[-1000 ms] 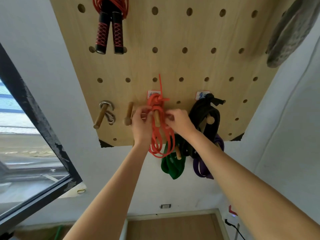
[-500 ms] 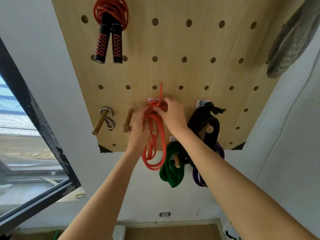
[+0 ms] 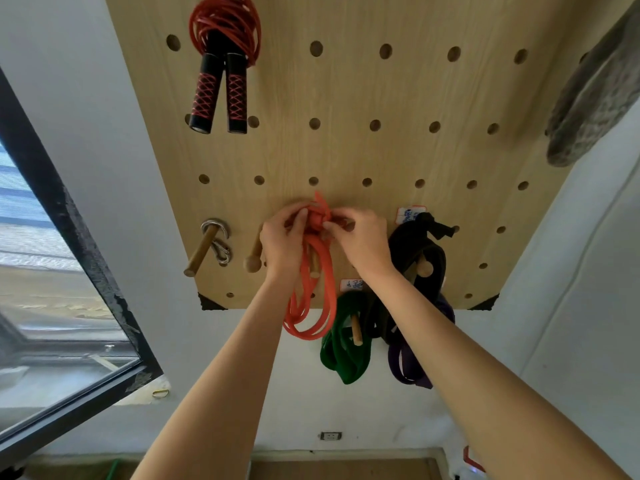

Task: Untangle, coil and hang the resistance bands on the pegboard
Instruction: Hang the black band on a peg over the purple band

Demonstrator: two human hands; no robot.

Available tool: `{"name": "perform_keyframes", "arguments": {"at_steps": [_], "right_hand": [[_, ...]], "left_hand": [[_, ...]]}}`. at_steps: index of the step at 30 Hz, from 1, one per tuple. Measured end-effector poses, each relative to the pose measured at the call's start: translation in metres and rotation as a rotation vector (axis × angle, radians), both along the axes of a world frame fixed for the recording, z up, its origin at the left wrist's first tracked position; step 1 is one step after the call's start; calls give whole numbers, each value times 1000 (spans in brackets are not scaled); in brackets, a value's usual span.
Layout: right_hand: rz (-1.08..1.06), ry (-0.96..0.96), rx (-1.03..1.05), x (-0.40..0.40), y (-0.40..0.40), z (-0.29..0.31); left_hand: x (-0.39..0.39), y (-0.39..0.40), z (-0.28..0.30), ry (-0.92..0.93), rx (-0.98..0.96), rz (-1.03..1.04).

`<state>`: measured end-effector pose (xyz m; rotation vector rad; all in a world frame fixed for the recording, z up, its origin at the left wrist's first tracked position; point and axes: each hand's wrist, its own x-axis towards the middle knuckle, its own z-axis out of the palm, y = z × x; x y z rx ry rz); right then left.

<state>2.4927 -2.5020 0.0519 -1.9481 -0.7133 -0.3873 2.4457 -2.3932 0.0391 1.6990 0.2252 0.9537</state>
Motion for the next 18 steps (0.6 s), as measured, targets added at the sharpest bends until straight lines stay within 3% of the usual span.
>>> {"name": "perform_keyframes", "arguments": {"at_steps": [5,9,13,18], "right_hand": [[21,-205,-89,-6,-6,-1],[108,-264,-67,-5,-13,-4],[250,43,69,1,-20,1],[269,434,226,8,-16,11]], "left_hand": [[7,-5,5,3,-153,62],[7,-1,1,55,-78,95],[1,4,-1,23,52,13],[-1,9,-2,-2,54,-189]]}}
